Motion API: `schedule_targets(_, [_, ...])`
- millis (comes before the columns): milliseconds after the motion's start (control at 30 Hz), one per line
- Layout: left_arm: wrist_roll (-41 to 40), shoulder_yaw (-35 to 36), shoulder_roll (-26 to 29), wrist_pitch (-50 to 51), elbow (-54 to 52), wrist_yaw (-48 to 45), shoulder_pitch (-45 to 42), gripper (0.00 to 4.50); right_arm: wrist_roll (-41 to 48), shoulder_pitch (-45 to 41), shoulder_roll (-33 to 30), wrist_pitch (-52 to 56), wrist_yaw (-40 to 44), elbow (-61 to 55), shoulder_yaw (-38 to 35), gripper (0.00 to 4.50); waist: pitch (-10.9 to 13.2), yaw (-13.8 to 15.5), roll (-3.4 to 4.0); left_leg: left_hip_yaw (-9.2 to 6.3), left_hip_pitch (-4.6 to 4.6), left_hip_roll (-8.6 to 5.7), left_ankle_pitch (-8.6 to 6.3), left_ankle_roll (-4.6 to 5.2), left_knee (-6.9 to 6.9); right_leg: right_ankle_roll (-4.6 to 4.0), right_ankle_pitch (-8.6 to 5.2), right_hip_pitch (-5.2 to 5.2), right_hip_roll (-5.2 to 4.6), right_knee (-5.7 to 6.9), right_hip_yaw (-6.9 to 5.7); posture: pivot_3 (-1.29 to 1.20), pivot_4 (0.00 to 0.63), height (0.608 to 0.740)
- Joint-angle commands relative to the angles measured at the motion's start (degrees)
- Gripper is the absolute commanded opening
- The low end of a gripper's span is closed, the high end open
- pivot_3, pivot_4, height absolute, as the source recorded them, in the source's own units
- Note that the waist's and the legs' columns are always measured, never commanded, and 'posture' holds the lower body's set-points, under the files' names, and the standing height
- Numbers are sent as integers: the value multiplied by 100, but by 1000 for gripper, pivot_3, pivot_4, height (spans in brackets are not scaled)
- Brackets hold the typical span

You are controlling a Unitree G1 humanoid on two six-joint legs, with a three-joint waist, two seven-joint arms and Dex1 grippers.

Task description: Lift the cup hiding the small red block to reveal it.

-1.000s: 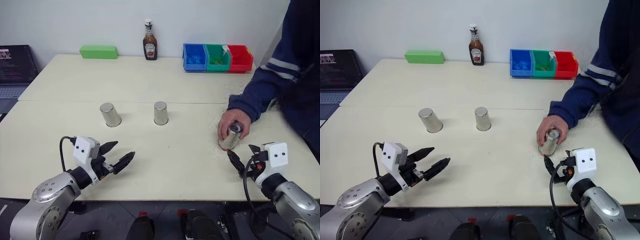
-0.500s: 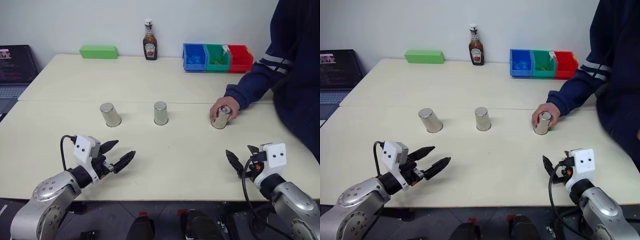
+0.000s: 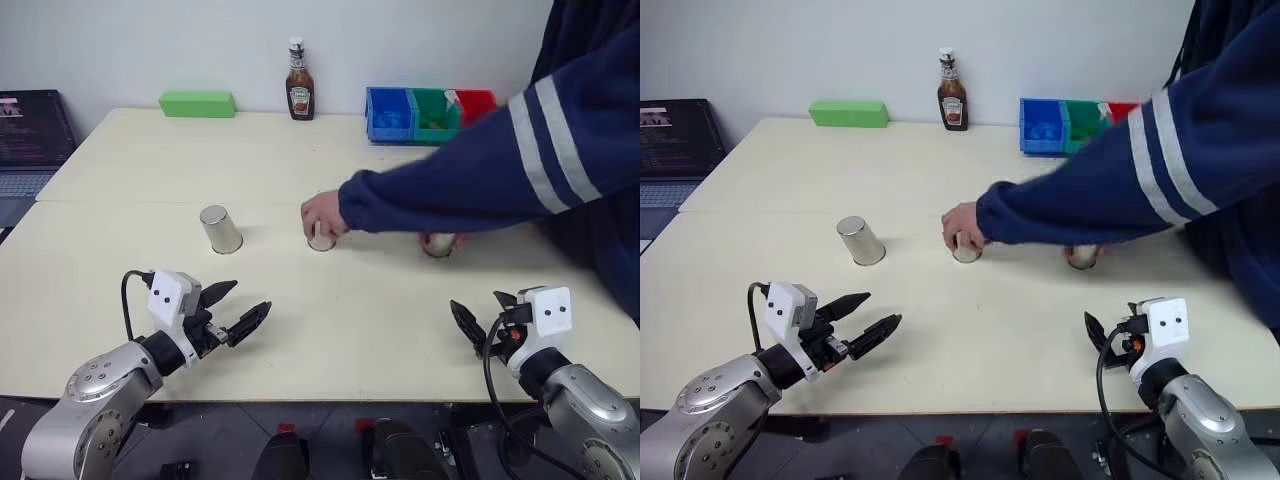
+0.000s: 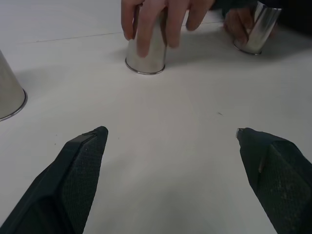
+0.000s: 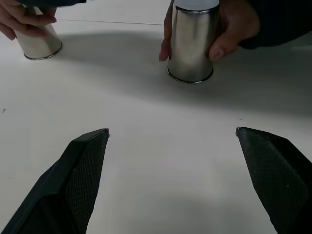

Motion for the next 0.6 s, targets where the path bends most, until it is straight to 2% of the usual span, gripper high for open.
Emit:
schedule_targets(33, [25,20,79,-132,-26,-74,-67,4500,5,5,14,-151,24,-163,-17,4437,0,0,0,0,0,0,0,0,0,0,0,0,0,0,0,0,150,740])
schedule_targets(600, [41,70,75,-109,-46,-77,-71,4500,-33,48,24,-330,30,-56,62,4437,0,0,0,-1,0,0,0,0,0,0,0,0,0,0,0,0,150,740])
